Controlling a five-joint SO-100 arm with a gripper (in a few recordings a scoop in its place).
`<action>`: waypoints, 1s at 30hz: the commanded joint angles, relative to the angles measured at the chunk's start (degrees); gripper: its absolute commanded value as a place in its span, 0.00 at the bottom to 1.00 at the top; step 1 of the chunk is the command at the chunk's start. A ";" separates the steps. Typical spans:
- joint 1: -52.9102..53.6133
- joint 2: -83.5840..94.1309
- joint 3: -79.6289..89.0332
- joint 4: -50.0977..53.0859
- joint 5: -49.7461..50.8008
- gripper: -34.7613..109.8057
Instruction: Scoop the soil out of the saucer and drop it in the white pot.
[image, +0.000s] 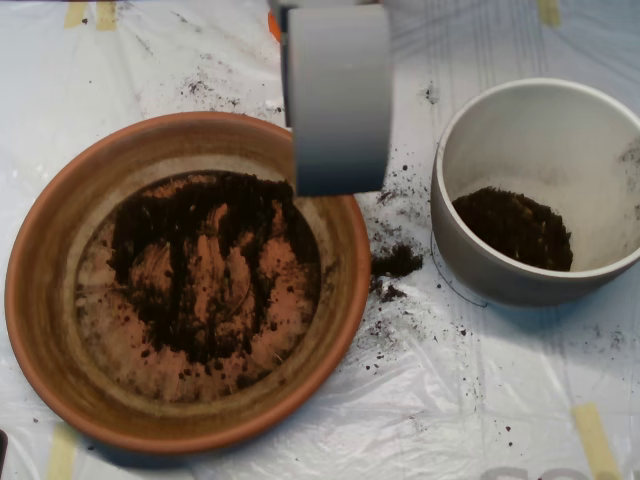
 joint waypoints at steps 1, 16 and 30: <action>6.68 2.90 4.57 -1.93 -1.05 0.62; 25.31 6.59 47.72 -27.25 -1.93 0.57; 40.96 -5.98 54.23 -45.53 0.44 0.49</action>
